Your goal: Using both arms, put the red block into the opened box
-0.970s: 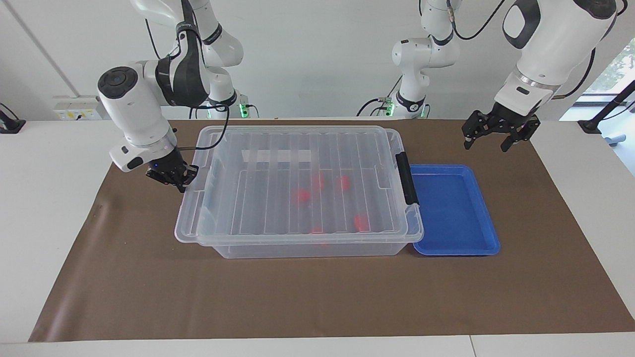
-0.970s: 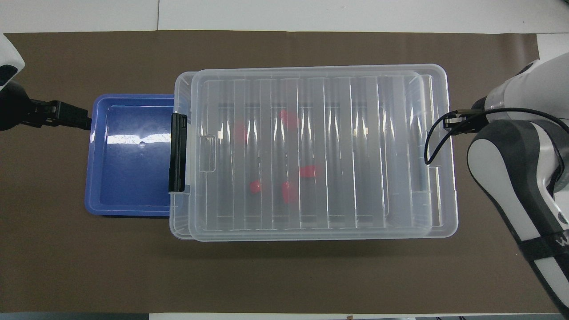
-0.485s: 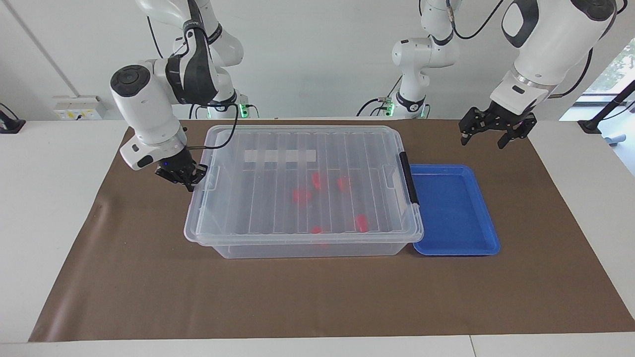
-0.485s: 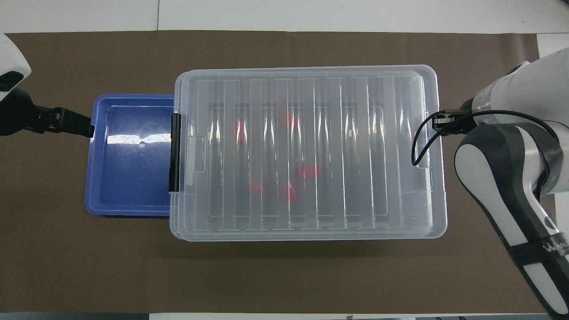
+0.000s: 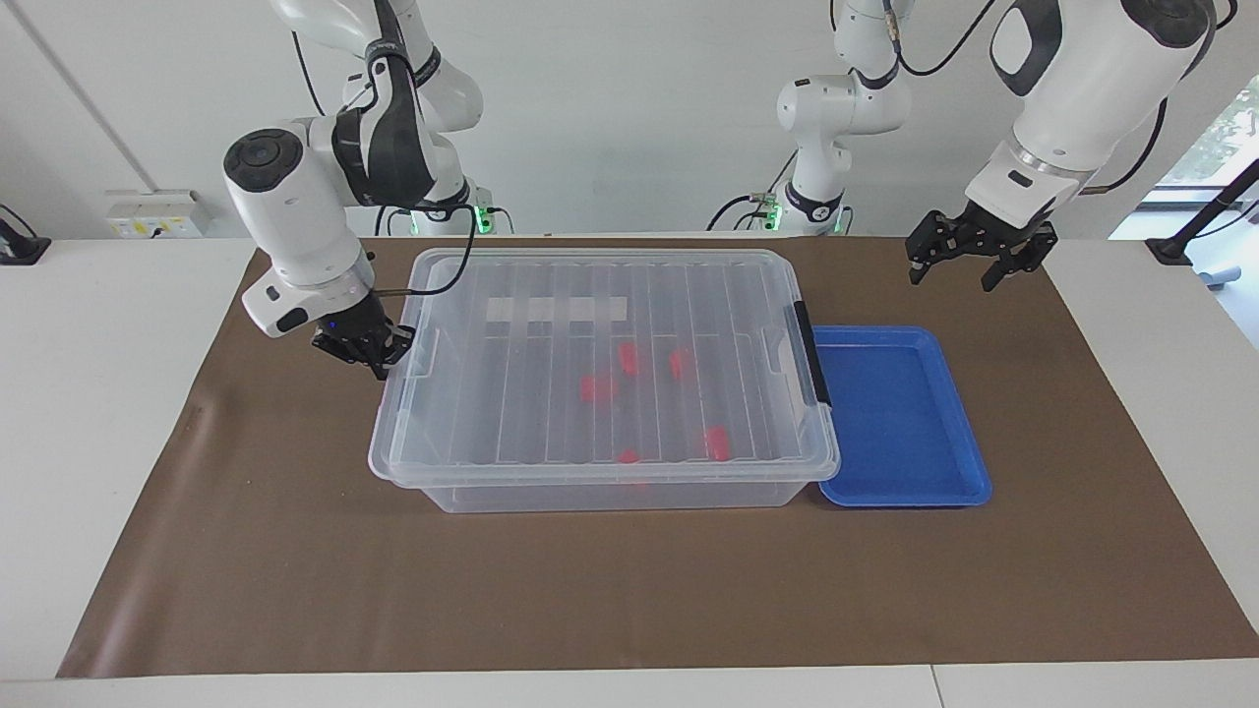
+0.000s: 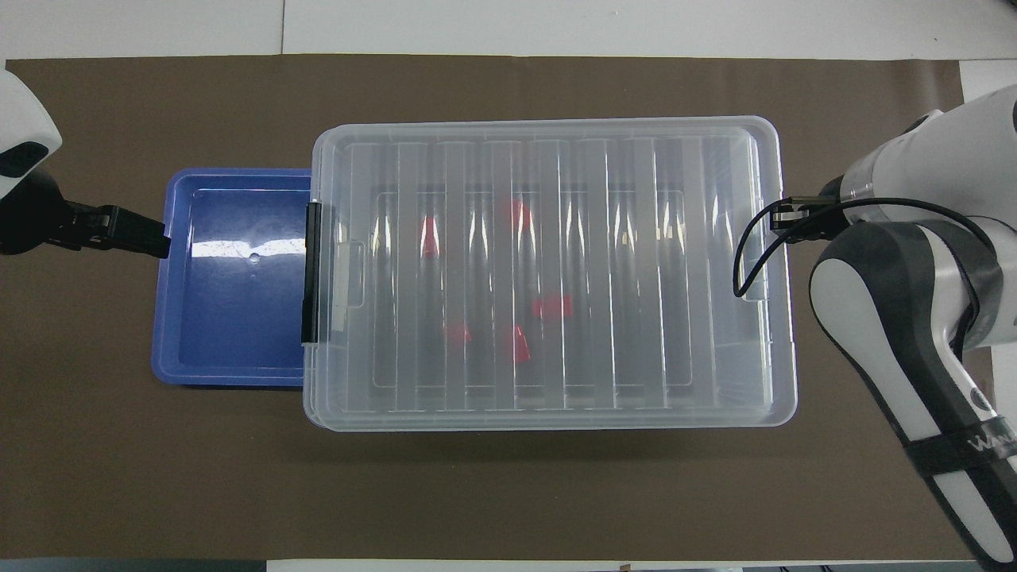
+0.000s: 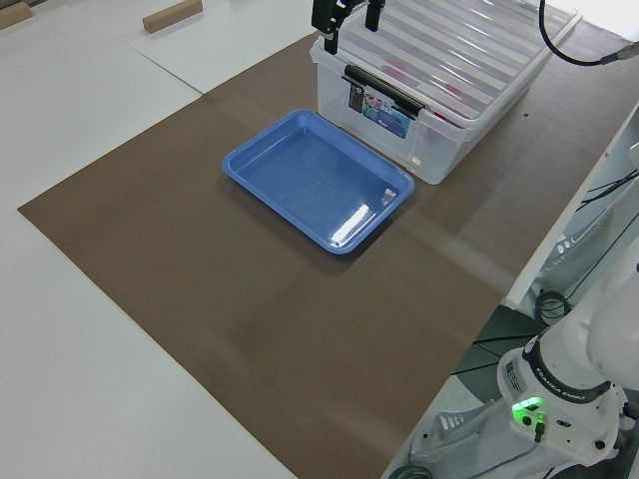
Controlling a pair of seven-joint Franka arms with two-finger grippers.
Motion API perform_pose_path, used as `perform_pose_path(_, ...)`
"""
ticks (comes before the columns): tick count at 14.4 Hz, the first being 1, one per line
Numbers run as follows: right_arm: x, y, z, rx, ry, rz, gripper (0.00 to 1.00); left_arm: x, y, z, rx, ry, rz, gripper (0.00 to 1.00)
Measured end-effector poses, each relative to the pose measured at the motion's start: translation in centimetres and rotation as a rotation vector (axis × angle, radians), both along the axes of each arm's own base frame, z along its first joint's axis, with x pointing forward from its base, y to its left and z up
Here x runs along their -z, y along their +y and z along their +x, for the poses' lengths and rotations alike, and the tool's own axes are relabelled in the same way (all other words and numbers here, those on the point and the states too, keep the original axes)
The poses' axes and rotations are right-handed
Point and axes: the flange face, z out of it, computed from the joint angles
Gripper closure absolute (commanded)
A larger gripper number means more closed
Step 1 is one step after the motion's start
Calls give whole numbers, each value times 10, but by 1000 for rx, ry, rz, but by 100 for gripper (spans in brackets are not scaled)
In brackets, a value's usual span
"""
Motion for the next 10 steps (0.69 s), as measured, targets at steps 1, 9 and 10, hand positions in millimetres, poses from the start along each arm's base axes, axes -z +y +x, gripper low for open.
perform_pose_path(1,0,0,0,0,0,0,100,0,0,-1,1,0,2,0)
perform_pose_path(9,-82,-6,-6,12,31,-5,18,-4,1,-5,5,-8,16,0)
perform_pose_path(10,-98,-8,-12,16,31,-7,0,-5,1,-5,5,-9,16,0)
